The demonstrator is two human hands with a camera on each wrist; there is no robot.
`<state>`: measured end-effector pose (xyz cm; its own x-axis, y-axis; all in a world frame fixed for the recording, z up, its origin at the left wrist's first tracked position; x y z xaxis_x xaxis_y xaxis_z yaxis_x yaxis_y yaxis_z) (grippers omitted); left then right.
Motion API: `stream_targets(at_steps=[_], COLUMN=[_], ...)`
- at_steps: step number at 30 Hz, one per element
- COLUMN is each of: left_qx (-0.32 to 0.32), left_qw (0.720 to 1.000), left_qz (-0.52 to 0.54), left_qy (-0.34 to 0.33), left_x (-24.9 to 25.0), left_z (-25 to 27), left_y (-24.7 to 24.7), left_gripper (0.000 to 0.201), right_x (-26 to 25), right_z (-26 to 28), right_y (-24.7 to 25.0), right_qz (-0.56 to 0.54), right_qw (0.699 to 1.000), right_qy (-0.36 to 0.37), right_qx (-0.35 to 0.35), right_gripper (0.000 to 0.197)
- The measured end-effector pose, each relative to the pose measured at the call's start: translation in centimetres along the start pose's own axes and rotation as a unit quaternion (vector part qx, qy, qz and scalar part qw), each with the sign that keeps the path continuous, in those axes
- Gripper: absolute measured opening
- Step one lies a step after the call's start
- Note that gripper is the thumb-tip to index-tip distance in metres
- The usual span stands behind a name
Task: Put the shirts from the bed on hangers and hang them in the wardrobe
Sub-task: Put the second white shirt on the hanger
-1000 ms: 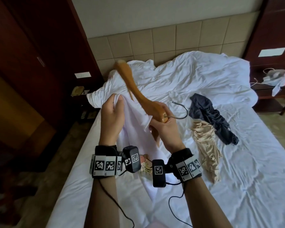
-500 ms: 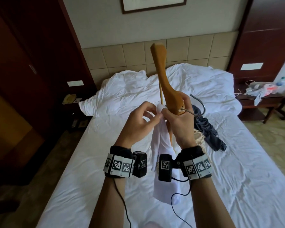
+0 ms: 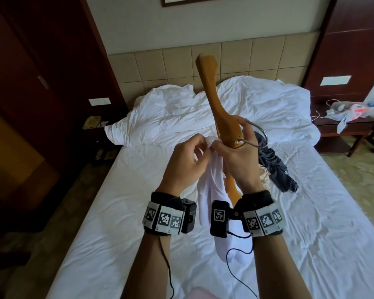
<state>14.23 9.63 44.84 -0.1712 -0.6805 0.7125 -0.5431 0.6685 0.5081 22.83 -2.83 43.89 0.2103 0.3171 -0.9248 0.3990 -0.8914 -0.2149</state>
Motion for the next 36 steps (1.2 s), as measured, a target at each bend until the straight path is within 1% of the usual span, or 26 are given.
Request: stream_targets(at_steps=[5, 8, 9, 11, 13, 15, 17, 18, 20, 21, 23, 25, 26, 27, 29, 31, 32, 33, 36], left_qx=[0.026, 0.023, 0.010, -0.043, -0.085, -0.091, -0.058, -0.032, 0.037, 0.072, 0.141, 0.208, 0.230, 0.239, 0.232, 0.214, 0.210, 0.209, 0.214], left_qw=[0.998, 0.996, 0.994, 0.989, 0.985, 0.987, 0.990, 0.990, 0.980, 0.974, 0.961, 0.948, 0.941, 0.936, 0.930, 0.924, 0.920, 0.915, 0.896], left_qz=[0.009, 0.020, 0.020, 0.037, 0.050, 0.033, -0.021, -0.068, -0.162, -0.193, -0.214, -0.199, -0.189, -0.180, -0.158, -0.143, -0.140, -0.140, -0.162], left_qy=[0.050, 0.088, 0.107, 0.138, 0.141, 0.129, 0.127, 0.124, 0.106, 0.099, 0.105, 0.138, 0.161, 0.186, 0.236, 0.282, 0.300, 0.315, 0.353], left_x=[-1.7, -2.5, -2.6, -2.6, -2.3, -2.5, -3.3, -3.7, -3.7, -3.7, -3.8, -4.5, -5.1, -5.9, -7.5, -9.3, -9.9, -10.5, -11.4], left_z=[0.1, 0.3, 0.4, 0.7, 1.0, 1.1, 1.0, 1.0, 1.0, 1.1, 1.5, 2.1, 2.4, 2.7, 3.2, 3.7, 4.0, 4.2, 5.2], left_y=[1.4, 1.7, 1.5, 0.8, 0.2, 0.2, 0.6, 1.0, 2.0, 2.4, 3.4, 5.0, 5.8, 6.4, 7.2, 7.5, 7.6, 7.6, 7.8], left_gripper=[0.019, 0.021, 0.024, 0.032, 0.042, 0.045, 0.036, 0.030, 0.021, 0.017, 0.012, 0.014, 0.015, 0.016, 0.017, 0.013, 0.010, 0.011, 0.016], right_x=[1.2, 1.9, 2.0, 1.9, 1.9, 2.1, 2.4, 2.4, 2.3, 2.4, 2.5, 2.6, 2.5, 2.6, 2.8, 3.3, 3.6, 3.9, 4.4], right_z=[-0.3, -0.4, -0.4, -0.3, 0.0, 0.2, 0.2, 0.3, 0.4, 0.5, 0.5, 0.4, 0.4, 0.4, 0.4, 0.2, 0.1, 0.0, 0.1], right_y=[-0.2, 0.0, 0.1, 0.1, -0.1, -0.4, -0.6, -0.7, -1.1, -1.2, -1.3, -0.7, -0.3, 0.2, 1.1, 1.8, 2.2, 2.6, 3.2], right_qz=[0.001, 0.014, 0.029, 0.059, 0.071, 0.087, 0.104, 0.106, 0.096, 0.088, 0.065, 0.028, 0.006, -0.011, -0.023, 0.001, 0.025, 0.046, 0.069], right_qw=[1.000, 1.000, 0.999, 0.998, 0.996, 0.994, 0.992, 0.991, 0.992, 0.993, 0.995, 0.997, 0.998, 0.998, 0.998, 0.996, 0.995, 0.992, 0.983], right_qy=[-0.001, 0.001, 0.006, 0.018, 0.023, 0.030, 0.031, 0.031, 0.029, 0.024, 0.004, -0.014, -0.026, -0.039, -0.054, -0.066, -0.069, -0.070, -0.090], right_qx=[-0.017, -0.022, -0.022, -0.033, -0.047, -0.061, -0.067, -0.070, -0.077, -0.080, -0.079, -0.064, -0.055, -0.046, -0.038, -0.056, -0.072, -0.091, -0.148], right_gripper=[0.062, 0.062, 0.061, 0.060, 0.061, 0.060, 0.058, 0.057, 0.056, 0.055, 0.051, 0.036, 0.030, 0.031, 0.052, 0.069, 0.072, 0.071, 0.058])
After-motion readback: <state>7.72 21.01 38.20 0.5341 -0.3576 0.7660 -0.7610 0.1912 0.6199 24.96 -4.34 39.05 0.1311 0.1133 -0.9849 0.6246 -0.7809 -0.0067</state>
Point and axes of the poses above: each hand's wrist, its own z-axis away from the middle knuckle, its own y-axis out of the back of the hand, x = y × z, the point moved 6 cm from there along -z, towards the middle knuckle, and after that the axes turned 2 degrees about -y, right-handed, at the moved point
